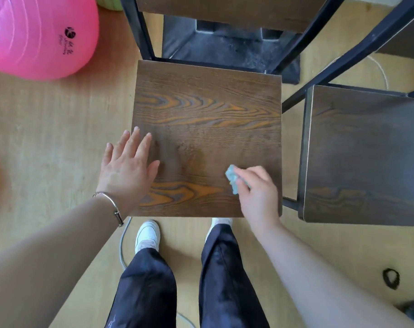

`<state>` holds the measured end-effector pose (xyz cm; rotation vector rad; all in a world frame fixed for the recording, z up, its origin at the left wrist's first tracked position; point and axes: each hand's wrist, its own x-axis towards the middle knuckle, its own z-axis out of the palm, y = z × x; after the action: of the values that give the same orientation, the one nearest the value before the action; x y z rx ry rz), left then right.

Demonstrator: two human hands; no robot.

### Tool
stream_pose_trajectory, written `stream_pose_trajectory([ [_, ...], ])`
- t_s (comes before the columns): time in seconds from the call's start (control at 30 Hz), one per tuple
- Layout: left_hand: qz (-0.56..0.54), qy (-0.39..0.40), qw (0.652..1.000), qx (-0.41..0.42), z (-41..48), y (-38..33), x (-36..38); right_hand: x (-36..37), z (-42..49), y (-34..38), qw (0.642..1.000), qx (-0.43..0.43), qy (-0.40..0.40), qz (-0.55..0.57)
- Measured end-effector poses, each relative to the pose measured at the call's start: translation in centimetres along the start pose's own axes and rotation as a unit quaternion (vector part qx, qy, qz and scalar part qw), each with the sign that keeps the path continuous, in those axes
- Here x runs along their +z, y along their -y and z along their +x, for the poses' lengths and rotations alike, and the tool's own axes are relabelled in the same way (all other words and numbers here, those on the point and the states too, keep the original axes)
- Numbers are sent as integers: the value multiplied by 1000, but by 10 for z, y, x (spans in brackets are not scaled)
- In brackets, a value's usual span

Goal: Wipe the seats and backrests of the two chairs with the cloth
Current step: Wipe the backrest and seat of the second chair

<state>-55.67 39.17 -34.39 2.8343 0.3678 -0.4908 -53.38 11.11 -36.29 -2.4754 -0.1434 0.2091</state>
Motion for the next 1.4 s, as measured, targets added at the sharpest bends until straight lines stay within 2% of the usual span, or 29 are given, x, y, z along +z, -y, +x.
stream_pose_trajectory([
  [0.07, -1, -11, 1000, 14, -2, 0, 1, -22, 20, -25, 994, 91, -65, -14],
  [0.13, 2, -11, 1000, 22, -4, 3, 1, -29, 37, -45, 982, 161, -91, -32],
  [0.23, 4, -7, 1000, 26, -11, 6, 0, -18, 47, -49, 973, 198, -109, -50],
  [0.53, 24, 6, 997, 78, -26, 18, 1, 60, -58, 23, 998, 36, -28, -32],
  [0.67, 33, 16, 995, 94, -32, 22, 5, 51, -65, 25, 1000, 25, 3, 15],
  [0.73, 38, 21, 994, 104, -36, 26, 6, 34, -60, 13, 995, 76, -60, 19],
  [0.83, 32, 19, 994, 104, -41, 36, 5, 15, -59, -20, 958, 225, -179, -2],
  [0.93, 24, 26, 994, 104, -48, 51, 4, 20, -64, -28, 934, 299, -195, 2],
  [1.17, 11, 30, 996, 88, -60, 89, 6, 82, -77, 46, 952, 246, -178, 40],
  [1.4, -17, 15, 998, 60, -70, 119, -1, 144, -85, 120, 980, 157, -113, 52],
])
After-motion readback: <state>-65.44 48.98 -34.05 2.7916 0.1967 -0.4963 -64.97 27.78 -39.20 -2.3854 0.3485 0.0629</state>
